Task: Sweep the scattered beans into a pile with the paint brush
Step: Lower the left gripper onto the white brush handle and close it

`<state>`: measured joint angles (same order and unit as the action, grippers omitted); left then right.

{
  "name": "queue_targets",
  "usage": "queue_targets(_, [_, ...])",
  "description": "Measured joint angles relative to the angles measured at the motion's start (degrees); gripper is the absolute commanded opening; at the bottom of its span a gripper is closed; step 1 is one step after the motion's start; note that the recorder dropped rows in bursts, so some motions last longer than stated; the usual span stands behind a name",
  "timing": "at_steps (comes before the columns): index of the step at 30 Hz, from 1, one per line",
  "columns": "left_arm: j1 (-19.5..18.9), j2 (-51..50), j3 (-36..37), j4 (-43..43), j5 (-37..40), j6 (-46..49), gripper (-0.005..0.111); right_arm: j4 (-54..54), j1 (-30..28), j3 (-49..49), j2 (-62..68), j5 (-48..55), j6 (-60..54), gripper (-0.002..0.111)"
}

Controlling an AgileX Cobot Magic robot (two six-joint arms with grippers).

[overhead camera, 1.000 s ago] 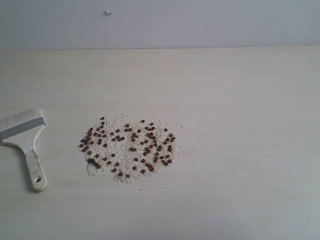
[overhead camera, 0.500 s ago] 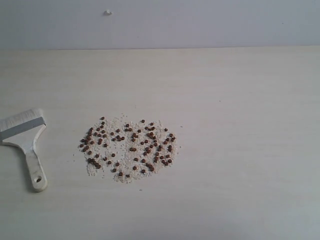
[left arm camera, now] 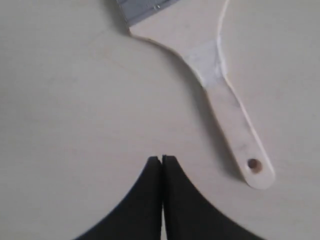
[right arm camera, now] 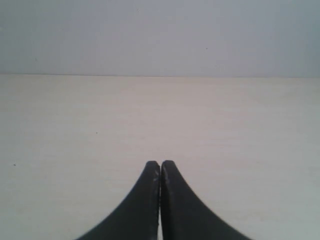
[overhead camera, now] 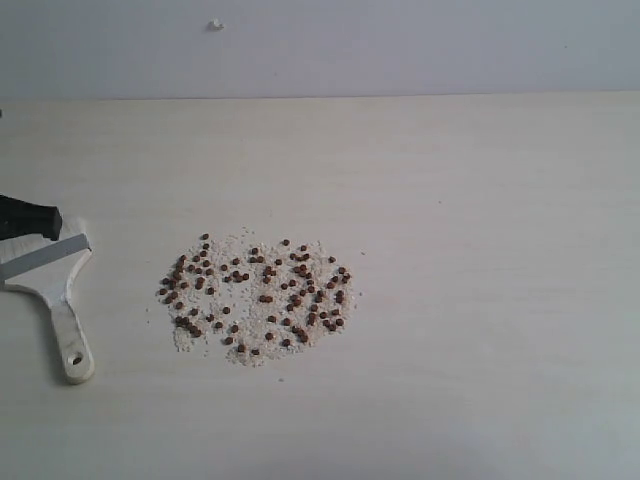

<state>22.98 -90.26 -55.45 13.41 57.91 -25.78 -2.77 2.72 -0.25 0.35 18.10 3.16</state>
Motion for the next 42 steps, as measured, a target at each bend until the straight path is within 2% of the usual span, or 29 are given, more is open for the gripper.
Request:
queue_targets(5, [0.33, -5.75, -1.44, 4.76, -0.88, 4.74, 0.0, 0.0, 0.0, 0.0, 0.0, 0.0, 0.0, 0.0])
queue_targets(9, [0.72, -7.44, -1.57, 5.01, -4.36, 18.24, 0.0, 0.0, 0.0, 0.0, 0.0, 0.0, 0.0, 0.0])
queue_targets(17, [4.79, -7.88, -1.59, 5.63, -9.34, 65.3, 0.0, 0.0, 0.0, 0.0, 0.0, 0.0, 0.0, 0.0])
queue_targets(22, [4.91, -7.88, -1.59, 6.02, -11.12, 87.28, 0.0, 0.0, 0.0, 0.0, 0.0, 0.0, 0.0, 0.0])
queue_targets(26, [4.91, -8.4, -1.59, 6.42, -12.9, 98.87, 0.0, 0.0, 0.0, 0.0, 0.0, 0.0, 0.0, 0.0])
queue_targets(29, [4.68, -9.01, -1.59, 9.88, -15.02, 107.31, 0.0, 0.0, 0.0, 0.0, 0.0, 0.0, 0.0, 0.0])
queue_targets(35, [4.58, -9.37, -1.69, 12.75, -15.86, 114.83, 0.0, 0.0, 0.0, 0.0, 0.0, 0.1, 0.0, 0.0])
queue_targets(37, [4.58, -9.37, -1.69, 10.74, -16.12, 118.05, 0.0, 0.0, 0.0, 0.0, 0.0, 0.1, 0.0, 0.0])
queue_targets(42, [4.58, -9.37, -1.69, -0.53, -14.47, 135.31, 0.0, 0.0, 0.0, 0.0, 0.0, 0.1, 0.0, 0.0])
